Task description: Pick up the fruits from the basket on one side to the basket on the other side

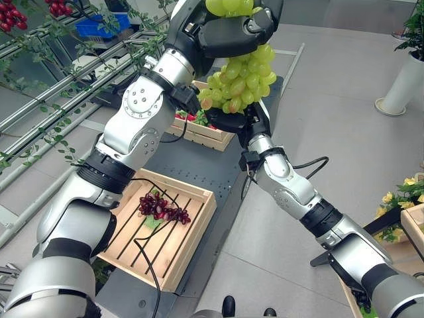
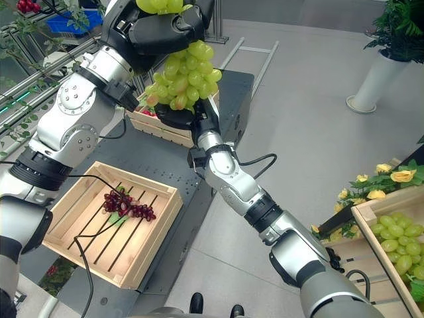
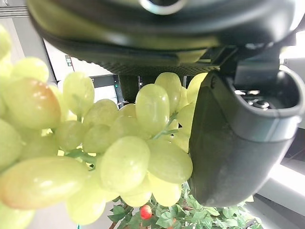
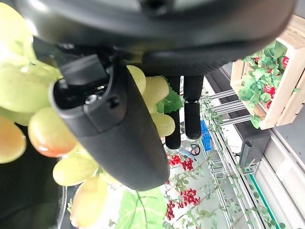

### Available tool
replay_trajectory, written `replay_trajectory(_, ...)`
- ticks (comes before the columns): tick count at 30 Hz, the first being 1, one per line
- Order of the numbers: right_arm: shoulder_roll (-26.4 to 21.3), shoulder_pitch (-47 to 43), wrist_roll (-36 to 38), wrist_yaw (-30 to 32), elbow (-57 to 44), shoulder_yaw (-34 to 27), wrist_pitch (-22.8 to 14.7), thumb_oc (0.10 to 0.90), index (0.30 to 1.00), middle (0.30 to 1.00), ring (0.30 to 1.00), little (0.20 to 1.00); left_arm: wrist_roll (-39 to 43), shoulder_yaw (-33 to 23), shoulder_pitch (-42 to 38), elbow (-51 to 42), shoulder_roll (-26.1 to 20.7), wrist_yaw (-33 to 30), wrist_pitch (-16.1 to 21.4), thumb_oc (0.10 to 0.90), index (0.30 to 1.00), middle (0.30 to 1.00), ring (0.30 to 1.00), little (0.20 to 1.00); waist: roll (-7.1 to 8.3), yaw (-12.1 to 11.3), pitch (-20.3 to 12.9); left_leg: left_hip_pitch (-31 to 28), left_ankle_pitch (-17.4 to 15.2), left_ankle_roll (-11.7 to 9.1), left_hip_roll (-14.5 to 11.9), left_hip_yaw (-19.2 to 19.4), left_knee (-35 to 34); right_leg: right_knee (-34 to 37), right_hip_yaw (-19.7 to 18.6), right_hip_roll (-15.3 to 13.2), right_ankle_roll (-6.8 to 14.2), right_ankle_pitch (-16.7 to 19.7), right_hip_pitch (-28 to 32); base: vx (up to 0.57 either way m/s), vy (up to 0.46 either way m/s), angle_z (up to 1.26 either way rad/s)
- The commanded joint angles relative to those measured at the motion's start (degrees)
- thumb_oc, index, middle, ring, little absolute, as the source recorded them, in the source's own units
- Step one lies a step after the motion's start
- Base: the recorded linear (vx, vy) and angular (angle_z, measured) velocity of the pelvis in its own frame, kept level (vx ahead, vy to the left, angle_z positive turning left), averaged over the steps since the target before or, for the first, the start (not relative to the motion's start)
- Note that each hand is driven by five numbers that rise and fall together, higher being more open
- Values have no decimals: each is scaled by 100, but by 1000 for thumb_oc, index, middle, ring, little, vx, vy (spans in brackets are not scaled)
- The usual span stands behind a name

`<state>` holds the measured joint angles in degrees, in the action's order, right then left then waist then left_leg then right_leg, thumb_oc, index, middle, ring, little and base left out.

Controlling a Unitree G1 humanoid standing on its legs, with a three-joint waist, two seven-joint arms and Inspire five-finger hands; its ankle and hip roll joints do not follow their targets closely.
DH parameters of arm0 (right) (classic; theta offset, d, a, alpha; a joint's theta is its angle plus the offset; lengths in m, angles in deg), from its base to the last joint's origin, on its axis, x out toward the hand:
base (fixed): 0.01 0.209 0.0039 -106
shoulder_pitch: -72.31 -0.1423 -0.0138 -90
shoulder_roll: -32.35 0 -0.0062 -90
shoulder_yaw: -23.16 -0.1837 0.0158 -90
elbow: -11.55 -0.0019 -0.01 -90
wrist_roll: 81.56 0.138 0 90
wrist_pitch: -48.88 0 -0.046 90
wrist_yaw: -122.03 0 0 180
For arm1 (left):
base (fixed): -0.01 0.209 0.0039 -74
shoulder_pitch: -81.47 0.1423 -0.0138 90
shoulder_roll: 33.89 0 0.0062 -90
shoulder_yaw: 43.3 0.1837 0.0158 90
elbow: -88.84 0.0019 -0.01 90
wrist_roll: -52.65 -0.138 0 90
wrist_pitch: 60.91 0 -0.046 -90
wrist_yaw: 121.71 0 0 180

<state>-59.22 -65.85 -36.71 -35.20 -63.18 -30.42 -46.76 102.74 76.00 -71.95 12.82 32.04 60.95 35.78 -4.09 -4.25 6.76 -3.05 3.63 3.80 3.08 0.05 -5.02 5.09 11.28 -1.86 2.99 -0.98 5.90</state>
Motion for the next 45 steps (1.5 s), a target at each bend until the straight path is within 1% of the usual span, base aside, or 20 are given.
replay_trajectory(1, 226, -169, -562, -31, -679, -920, -1209, 800, 900, 900, 900, 900, -101, -301, 4, 1138, -132, -158, 473, 400, 300, 300, 300, 300, 250, -46, -1198, 53, -365, -175, 109, -53, 2, -9, -57, -99, -43, 195, -207, 0, 0, 0)
replay_trajectory(8, 177, -89, -552, -198, -655, -875, -1077, 800, 900, 900, 900, 900, -221, -329, 69, 1275, -150, -233, 591, 400, 300, 300, 300, 300, 257, -11, -1166, 46, -361, -184, 88, -11, 2, -9, -77, -89, -58, 192, -211, 0, 0, 0)
replay_trajectory(13, 169, -91, -593, -195, -634, -835, -1019, 800, 900, 900, 900, 900, -256, -313, 76, 1304, -128, -250, 626, 400, 300, 300, 300, 300, 257, 5, -1156, 37, -363, -182, 87, -10, 2, -9, -95, -87, -64, 194, -208, 0, 0, 0)
replay_trajectory(19, 260, -50, -45, -583, -671, -835, -1246, 800, 900, 900, 900, 900, -195, -327, 107, 1267, -87, -259, 654, 400, 300, 300, 300, 300, 264, 8, -1149, 26, -366, -182, 88, -15, 2, -9, -103, -79, -67, 193, -198, 0, 0, 0)
replay_trajectory(23, 380, -92, 119, -747, -654, -817, -1189, 800, 900, 900, 900, 900, -139, -323, 45, 1261, -2, -232, 690, 400, 300, 300, 300, 300, 268, -1, -1165, 26, -361, -179, 91, -25, 2, -9, -97, -82, -72, 194, -195, 0, 0, 0)
replay_trajectory(29, 452, -110, 278, -986, -585, -691, -1069, 800, 900, 900, 900, 900, -102, -246, -81, 1086, 89, -381, 703, 400, 300, 300, 300, 300, 276, -14, -1200, 33, -359, -183, 97, -38, 2, -9, -74, -93, -65, 183, -193, 0, 0, 0)
replay_trajectory(32, 501, -126, 357, -1083, -548, -636, -1082, 800, 900, 900, 900, 900, -121, -202, -149, 985, 134, -464, 678, 400, 300, 300, 300, 300, 278, -20, -1204, 33, -359, -181, 101, -48, 2, -9, -66, -97, -62, 184, -191, 0, 0, 0)
replay_trajectory(33, 513, -126, 376, -1077, -561, -627, -1097, 486, 429, 429, 429, 429, -132, -197, -150, 934, 147, -490, 663, 400, 300, 300, 300, 300, 281, -23, -1203, 32, -361, -180, 102, -54, 2, -9, -63, -98, -62, 181, -190, 0, 0, 0)
replay_trajectory(34, 528, -133, 428, -1088, -576, -620, -1102, 400, 300, 300, 300, 300, -150, -189, -151, 895, 166, -516, 658, 400, 300, 300, 300, 300, 282, -26, -1201, 32, -362, -179, 103, -60, 2, -9, -62, -99, -62, 179, -188, 0, 0, 0)
replay_trajectory(37, 582, -166, 573, -1084, -519, -620, -1141, 400, 300, 300, 300, 300, -158, -172, -182, 850, 211, -569, 628, 400, 300, 300, 300, 300, 286, -39, -1197, 29, -363, -178, 109, -77, 2, -9, -53, -102, -61, 177, -178, 0, 0, 0)
replay_trajectory(45, 613, -163, 635, -885, -406, -662, -1255, 400, 300, 300, 300, 300, -108, -127, -245, 897, 208, -623, 604, 400, 300, 300, 300, 300, 285, -35, -1217, 28, -363, -177, 103, -67, 2, -9, -65, -107, -51, 184, -180, 0, 0, 0)
